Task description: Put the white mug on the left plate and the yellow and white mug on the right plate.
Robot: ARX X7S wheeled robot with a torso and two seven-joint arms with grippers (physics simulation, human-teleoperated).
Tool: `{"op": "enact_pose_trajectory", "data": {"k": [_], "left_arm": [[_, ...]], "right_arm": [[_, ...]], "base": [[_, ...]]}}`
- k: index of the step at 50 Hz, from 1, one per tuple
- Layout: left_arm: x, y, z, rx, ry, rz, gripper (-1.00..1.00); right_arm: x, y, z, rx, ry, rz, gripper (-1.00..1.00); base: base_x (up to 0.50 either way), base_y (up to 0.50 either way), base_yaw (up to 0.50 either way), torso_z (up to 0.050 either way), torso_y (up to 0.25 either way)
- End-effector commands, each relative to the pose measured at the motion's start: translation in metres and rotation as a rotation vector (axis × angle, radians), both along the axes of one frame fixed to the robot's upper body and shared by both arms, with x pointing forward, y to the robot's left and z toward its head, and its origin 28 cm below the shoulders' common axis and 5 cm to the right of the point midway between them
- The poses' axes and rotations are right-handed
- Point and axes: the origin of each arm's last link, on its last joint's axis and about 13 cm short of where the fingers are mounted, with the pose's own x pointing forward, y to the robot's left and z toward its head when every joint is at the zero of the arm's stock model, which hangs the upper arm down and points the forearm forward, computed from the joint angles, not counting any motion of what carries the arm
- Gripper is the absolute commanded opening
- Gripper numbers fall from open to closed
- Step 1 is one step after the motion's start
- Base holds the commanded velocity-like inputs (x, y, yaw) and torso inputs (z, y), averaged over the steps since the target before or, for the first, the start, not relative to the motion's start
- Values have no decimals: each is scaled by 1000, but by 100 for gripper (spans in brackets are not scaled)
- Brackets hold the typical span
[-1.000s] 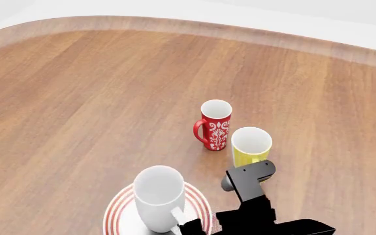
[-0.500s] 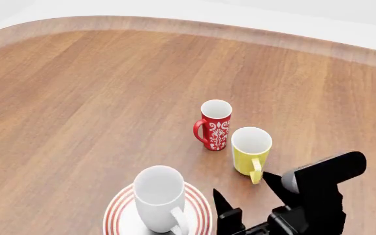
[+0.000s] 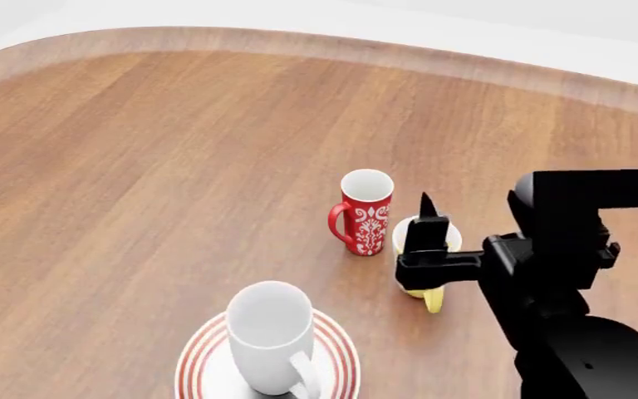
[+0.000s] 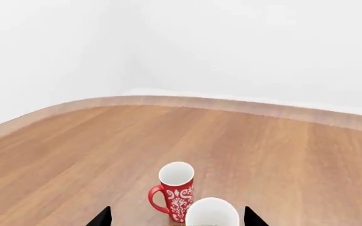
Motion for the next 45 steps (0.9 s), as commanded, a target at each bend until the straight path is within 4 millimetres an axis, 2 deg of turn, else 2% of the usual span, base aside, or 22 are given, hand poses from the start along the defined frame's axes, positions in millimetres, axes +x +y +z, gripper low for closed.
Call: {"op": "enact_pose_trajectory", "data": {"k": [1,5,18,26,30,37,45], "left_arm": [[-1,-1,0,0,-1,-6,100],[-1,-3,-1,6,-1,-8,100],[-1,-3,-1,6,-1,-8,100],[2,0,-2,37,-20,16,100],[0,0,1,46,-39,24,100],[-3,-2,0,43,-49,-10,100],[-4,-2,0,25,-65,-36,100]], "right_arm": [[23,4,-19,37,65,-38,100],[17,2,-25,47,73,-19,100],[16,2,-25,47,73,-19,100],[73,1,-12,15,114,-46,100],[89,-4,-13,70,149,-40,100],[90,-5,-14,46,168,-61,100],[90,-4,-14,27,171,-72,100]], "base": [[0,0,0,0,0],[0,0,0,0,0],[0,0,0,0,0],[0,0,0,0,0],[0,0,0,0,0],[0,0,0,1,-180],[0,0,0,1,-2]]}}
